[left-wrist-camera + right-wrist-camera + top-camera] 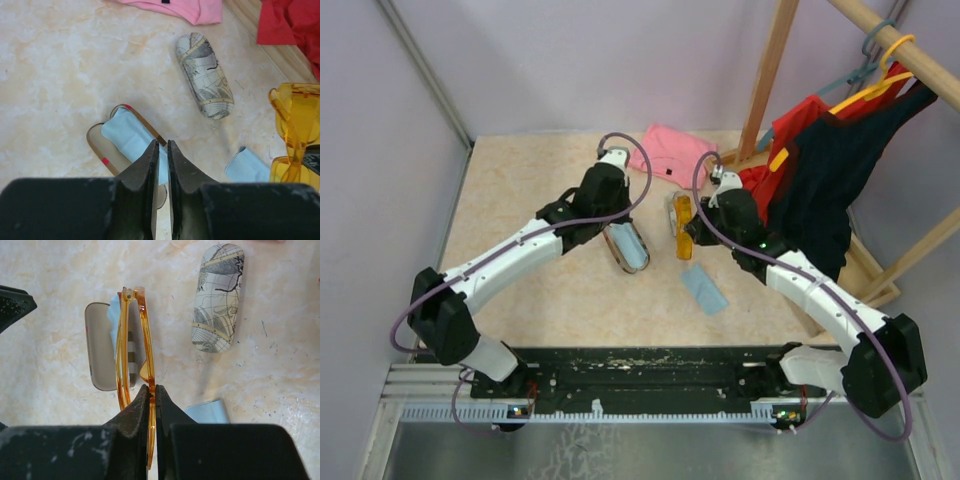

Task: Organize the sunglasses
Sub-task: Fold the sunglasses, then adjust the sunglasses case at the center of the board.

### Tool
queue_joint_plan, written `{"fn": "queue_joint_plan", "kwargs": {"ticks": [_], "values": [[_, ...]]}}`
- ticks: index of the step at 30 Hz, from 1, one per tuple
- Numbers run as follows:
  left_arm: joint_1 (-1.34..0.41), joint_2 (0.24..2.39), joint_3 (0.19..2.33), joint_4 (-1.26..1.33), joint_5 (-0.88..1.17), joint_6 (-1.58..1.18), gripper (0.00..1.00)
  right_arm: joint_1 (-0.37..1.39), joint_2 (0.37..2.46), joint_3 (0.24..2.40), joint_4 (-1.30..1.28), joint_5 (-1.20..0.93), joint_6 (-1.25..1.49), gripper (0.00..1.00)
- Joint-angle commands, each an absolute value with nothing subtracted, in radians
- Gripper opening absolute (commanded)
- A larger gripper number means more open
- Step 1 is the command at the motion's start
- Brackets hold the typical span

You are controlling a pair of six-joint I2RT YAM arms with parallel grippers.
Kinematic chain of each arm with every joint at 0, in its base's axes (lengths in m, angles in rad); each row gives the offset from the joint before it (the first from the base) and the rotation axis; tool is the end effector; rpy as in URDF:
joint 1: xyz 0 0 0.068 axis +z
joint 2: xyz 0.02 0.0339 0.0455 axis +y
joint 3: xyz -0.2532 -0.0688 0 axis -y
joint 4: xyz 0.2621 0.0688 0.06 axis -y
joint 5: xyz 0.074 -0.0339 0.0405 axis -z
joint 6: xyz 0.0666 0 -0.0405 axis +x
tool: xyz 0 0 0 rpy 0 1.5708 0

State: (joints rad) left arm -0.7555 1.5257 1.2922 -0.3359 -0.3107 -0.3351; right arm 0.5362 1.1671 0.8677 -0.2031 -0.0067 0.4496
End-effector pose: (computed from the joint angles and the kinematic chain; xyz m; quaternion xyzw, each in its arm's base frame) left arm 0.3002 -0.2548 0.2901 0.1082 0.8631 -0.1299 0.4759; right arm 0.2679 0.1597 0.2587 -0.0390 0.8598 0.2434 0.4471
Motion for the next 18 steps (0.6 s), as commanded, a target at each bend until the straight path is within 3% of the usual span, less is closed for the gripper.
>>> {"fn": "queue_joint_plan", "kwargs": {"ticks": [1,18], "values": [[-0.765,1.543,1.282,-0.281,-0.228,-0.311,0.15,0.545,1.199,0.964,-0.208,0.031,0.451,0.0],[-0.841,1.676,1.379,-0.293,-0.182,-0.31,0.1,0.588,1.332,1.057,-0.191,-0.043,0.493,0.0]]}}
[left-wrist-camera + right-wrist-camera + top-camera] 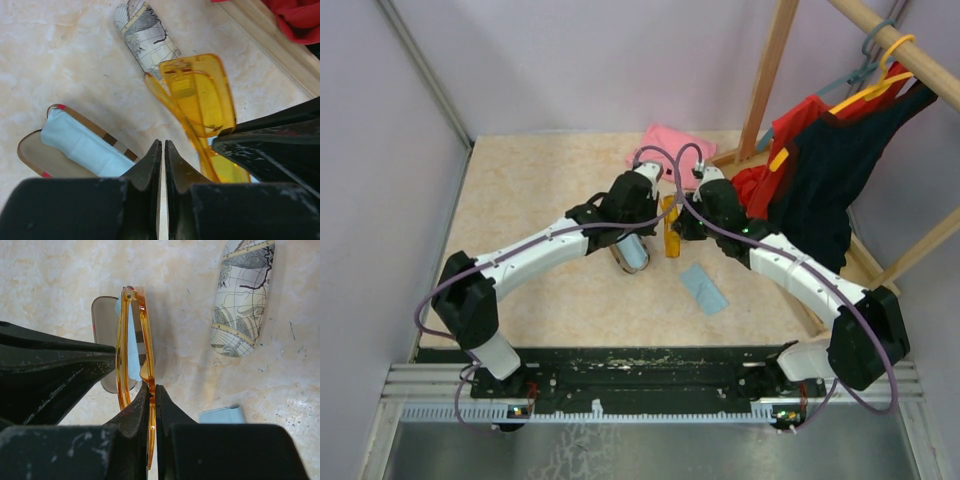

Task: Organize the sunglasses
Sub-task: Adjust the sunglasses case at the center of the board.

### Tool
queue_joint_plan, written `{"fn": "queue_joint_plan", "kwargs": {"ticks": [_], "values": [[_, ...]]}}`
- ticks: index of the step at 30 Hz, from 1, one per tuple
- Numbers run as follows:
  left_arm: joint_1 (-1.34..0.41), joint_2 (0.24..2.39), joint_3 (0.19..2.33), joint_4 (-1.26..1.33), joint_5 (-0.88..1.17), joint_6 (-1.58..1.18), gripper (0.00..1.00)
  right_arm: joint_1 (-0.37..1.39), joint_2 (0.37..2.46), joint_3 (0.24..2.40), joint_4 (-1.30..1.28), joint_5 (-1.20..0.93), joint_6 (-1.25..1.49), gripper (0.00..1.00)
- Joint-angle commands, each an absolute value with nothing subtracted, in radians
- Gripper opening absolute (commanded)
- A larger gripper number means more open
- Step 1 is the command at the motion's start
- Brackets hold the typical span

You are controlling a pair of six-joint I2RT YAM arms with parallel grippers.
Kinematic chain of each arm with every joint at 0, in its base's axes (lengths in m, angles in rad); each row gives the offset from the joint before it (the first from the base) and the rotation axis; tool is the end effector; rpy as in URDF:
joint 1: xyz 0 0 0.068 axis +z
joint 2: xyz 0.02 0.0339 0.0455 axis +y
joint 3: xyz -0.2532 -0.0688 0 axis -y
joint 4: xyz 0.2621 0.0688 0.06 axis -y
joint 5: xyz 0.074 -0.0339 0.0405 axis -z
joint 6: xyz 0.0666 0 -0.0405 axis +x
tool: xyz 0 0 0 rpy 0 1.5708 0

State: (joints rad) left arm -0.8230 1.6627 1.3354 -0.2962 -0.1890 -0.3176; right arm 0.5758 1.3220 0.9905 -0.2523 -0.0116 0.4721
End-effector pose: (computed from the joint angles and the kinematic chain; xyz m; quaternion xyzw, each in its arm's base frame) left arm 0.2974 -0.3023 0.2568 0.1798 0.8686 -0.1745 0.4276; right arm 0.2867 0.1870 0.2528 -0.0484 0.8793 0.2414 0.4076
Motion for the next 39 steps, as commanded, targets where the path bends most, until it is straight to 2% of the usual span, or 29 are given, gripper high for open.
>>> {"fn": "queue_joint_plan", "kwargs": {"ticks": [1,14,18,21,31,34,39], "values": [[-0.845,1.679,1.381,-0.293,-0.183,-0.311,0.1,0.589,1.335,1.06,-0.186,-0.052,0.496,0.0],[-0.868,1.705,1.402,-0.294,-0.196,-0.308,0.1,0.592,1.346,1.046,-0.139,-0.137,0.514,0.0],[-0.864,1.673,1.391,-0.339,-0.318,-0.329,0.23,0.59,1.312,1.023,-0.172,-0.036,0.505,0.0],[-0.827,1.588,1.315,-0.323,-0.338,-0.35,0.29,0.578,1.279,0.993,-0.191,0.006,0.486,0.0],[-0.56,1.292,0.854,-0.085,-0.111,-0.544,0.51,0.516,1.269,0.948,-0.185,-0.113,0.409,0.0],[-0.524,1.28,0.779,-0.009,-0.037,-0.57,0.57,0.511,1.298,0.977,-0.213,-0.134,0.381,0.0],[-0.501,1.337,0.749,0.061,0.047,-0.608,0.59,0.51,1.322,0.993,-0.232,-0.154,0.378,0.0]]}}
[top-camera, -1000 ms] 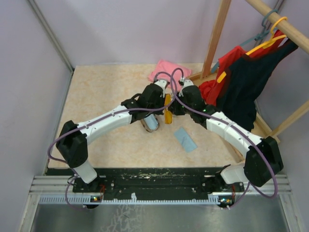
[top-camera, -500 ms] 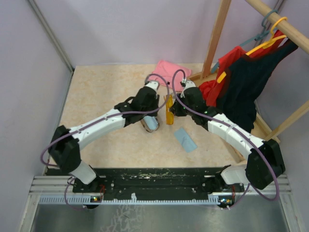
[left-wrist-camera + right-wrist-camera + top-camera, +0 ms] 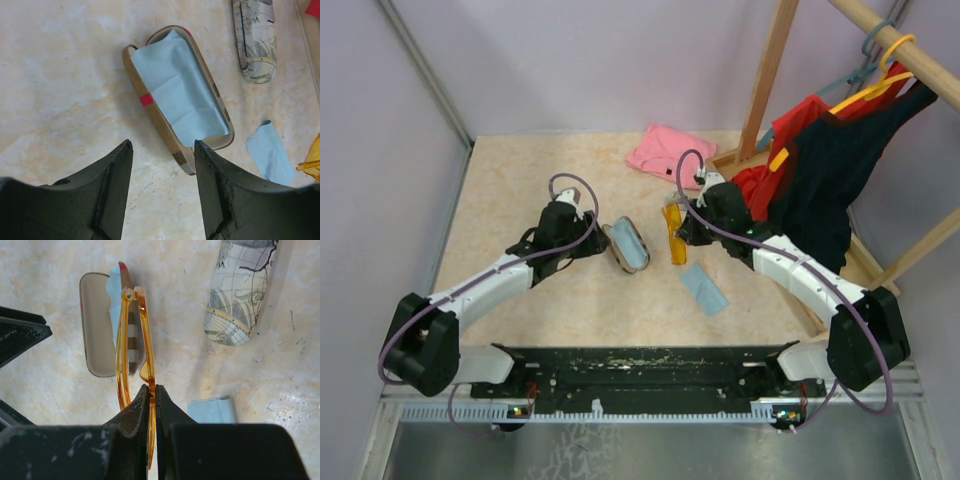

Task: Organize the sunglasses
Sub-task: Adjust the sunglasses case at the center of the board.

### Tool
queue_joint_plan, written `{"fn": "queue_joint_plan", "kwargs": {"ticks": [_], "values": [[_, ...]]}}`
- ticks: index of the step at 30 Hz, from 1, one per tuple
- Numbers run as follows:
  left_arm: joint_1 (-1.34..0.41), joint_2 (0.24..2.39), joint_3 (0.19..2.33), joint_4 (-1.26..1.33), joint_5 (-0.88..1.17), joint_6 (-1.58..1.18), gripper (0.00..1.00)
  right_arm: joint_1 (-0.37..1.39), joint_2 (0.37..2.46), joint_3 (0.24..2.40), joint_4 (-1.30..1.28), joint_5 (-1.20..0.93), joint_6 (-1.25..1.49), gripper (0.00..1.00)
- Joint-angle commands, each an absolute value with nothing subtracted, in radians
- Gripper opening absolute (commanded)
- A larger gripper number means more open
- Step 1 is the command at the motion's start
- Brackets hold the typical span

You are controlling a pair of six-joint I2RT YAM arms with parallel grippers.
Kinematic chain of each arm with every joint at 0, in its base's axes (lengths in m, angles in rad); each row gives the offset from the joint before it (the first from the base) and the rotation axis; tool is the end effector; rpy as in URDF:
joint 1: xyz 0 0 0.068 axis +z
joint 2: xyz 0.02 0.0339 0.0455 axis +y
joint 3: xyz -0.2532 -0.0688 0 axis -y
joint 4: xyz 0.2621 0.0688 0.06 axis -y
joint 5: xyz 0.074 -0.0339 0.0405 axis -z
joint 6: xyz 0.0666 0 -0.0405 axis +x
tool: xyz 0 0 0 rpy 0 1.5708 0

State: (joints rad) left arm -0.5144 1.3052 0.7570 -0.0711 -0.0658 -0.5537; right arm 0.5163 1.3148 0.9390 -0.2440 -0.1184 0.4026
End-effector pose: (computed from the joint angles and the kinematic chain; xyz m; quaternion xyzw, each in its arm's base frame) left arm 0.2832 -0.1550 0.1909 -0.0325 0.8880 -0.2078 0.4089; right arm 0.2881 0.1726 0.2367 -0.0775 0.8845 0.2498 0.3863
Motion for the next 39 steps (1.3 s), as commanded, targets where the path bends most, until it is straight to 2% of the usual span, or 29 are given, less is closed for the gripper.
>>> {"fn": "queue_joint_plan", "kwargs": {"ticks": [1,18,33,39], "values": [[-0.497,1.35,0.749,0.072,0.056,-0.613,0.58,0.51,1.318,0.987,-0.227,-0.155,0.382,0.0],[-0.491,1.567,0.839,0.06,0.117,-0.62,0.54,0.511,1.289,0.96,-0.235,-0.131,0.392,0.0],[-0.492,1.618,0.882,0.029,0.116,-0.594,0.35,0.511,1.278,0.953,-0.232,-0.127,0.396,0.0],[-0.492,1.604,0.886,0.002,0.112,-0.578,0.32,0.511,1.278,0.952,-0.228,-0.129,0.396,0.0]]}}
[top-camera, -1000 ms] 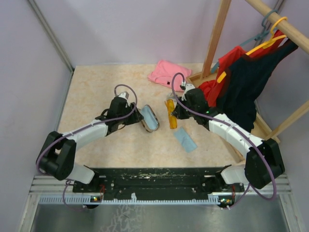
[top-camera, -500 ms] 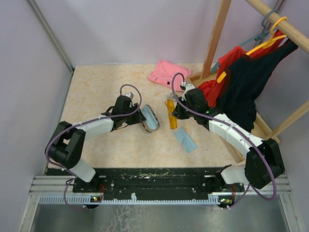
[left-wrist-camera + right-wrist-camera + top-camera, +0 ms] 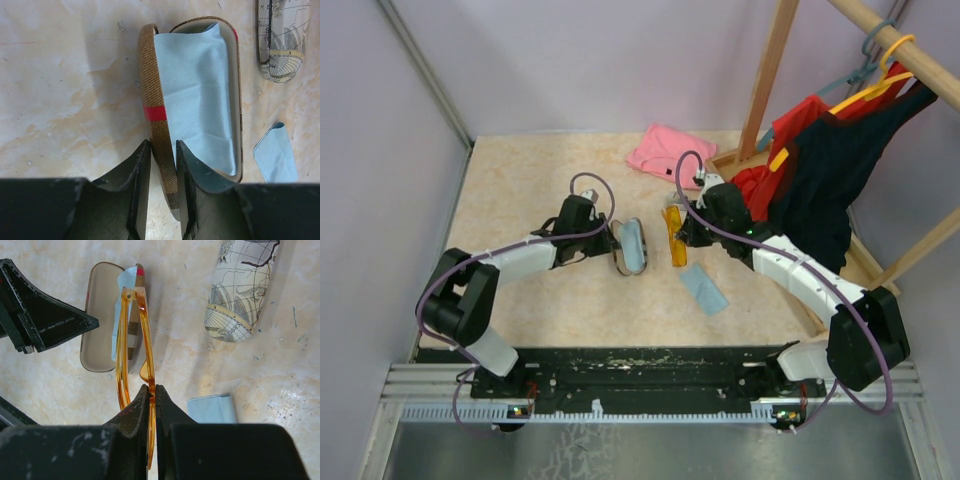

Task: Organize the sunglasses
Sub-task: Adjust the sunglasses case at the center of the board.

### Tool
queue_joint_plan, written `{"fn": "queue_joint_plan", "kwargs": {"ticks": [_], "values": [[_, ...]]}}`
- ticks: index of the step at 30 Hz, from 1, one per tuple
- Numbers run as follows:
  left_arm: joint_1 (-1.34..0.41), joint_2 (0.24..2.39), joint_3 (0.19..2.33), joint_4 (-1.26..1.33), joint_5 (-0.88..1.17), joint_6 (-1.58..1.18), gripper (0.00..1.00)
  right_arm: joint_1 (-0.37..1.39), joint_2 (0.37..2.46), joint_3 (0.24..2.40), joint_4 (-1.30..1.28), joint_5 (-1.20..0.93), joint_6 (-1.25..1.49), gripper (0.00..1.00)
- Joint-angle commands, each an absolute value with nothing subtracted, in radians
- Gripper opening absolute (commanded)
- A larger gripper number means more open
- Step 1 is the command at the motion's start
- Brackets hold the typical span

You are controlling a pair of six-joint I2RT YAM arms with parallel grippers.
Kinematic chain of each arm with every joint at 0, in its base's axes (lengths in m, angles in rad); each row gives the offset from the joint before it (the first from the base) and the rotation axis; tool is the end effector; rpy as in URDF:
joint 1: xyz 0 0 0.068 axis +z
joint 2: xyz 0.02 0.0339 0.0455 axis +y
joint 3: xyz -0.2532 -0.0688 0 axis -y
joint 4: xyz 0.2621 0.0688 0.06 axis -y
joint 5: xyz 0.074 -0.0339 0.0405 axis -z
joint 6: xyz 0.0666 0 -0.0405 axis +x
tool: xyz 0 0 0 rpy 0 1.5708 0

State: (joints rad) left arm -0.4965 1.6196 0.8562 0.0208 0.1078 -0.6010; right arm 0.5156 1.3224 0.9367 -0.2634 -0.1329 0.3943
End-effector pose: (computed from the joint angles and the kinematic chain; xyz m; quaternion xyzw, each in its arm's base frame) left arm 0.3188 -0.1809 0.1337 -0.0261 0.9140 -0.2517 0.3171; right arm 0.2868 0.1727 0.2313 -0.0836 0.8903 0.2484 0.3725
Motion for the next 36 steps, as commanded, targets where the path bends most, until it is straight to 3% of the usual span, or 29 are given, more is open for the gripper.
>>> {"fn": "queue_joint_plan", "kwargs": {"ticks": [1,19,36], "values": [[-0.492,1.601,0.889,-0.005,0.112,-0.576,0.31,0.511,1.278,0.953,-0.228,-0.13,0.395,0.0],[-0.527,1.463,0.817,-0.104,0.074,-0.543,0.25,0.511,1.251,0.91,-0.179,-0.218,0.427,0.0],[-0.697,1.402,0.813,-0.233,-0.192,-0.595,0.24,0.512,1.226,0.767,-0.003,-0.35,0.591,0.0]]}}
